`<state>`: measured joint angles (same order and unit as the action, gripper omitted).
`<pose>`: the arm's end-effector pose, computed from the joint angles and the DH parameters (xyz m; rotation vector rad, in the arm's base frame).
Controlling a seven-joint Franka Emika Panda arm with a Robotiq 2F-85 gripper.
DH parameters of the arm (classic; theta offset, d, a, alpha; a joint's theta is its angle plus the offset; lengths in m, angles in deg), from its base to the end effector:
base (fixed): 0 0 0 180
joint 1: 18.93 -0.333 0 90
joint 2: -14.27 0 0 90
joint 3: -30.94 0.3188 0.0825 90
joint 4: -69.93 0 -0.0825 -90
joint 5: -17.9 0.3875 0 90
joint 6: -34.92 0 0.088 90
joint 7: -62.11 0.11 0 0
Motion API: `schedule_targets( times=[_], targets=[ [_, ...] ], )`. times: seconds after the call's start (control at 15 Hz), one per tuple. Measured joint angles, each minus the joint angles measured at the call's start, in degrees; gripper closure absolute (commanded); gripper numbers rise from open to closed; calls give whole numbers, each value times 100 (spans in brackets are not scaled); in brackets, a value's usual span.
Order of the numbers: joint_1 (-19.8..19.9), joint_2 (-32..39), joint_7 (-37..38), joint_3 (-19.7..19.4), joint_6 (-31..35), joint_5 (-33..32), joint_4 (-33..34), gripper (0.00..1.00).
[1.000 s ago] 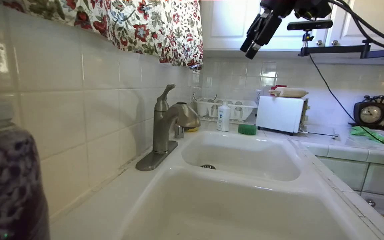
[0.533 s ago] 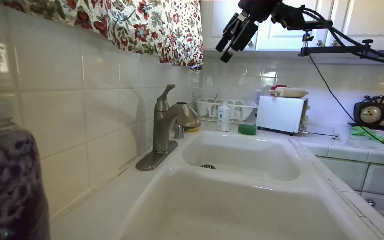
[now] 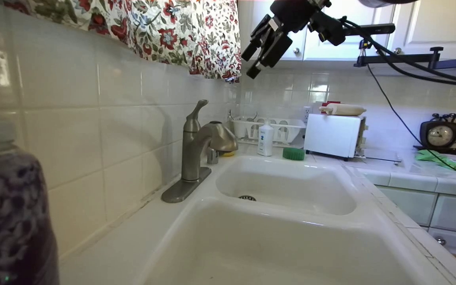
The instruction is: Open the tap
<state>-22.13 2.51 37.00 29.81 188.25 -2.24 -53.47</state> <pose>0.5439 0.0290 0.5704 2.4308 0.9268 0.8921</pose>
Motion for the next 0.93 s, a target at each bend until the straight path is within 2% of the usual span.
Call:
schedule_targets(
  times=[0.53, 0.73, 0.93],
  targets=[
    [7, 150, 0, 24, 78, -8, 1, 0],
    [12, 454, 3, 60, 424, -141, 20, 0],
    [48, 793, 172, 73, 961, -652, 113, 0]
  ],
)
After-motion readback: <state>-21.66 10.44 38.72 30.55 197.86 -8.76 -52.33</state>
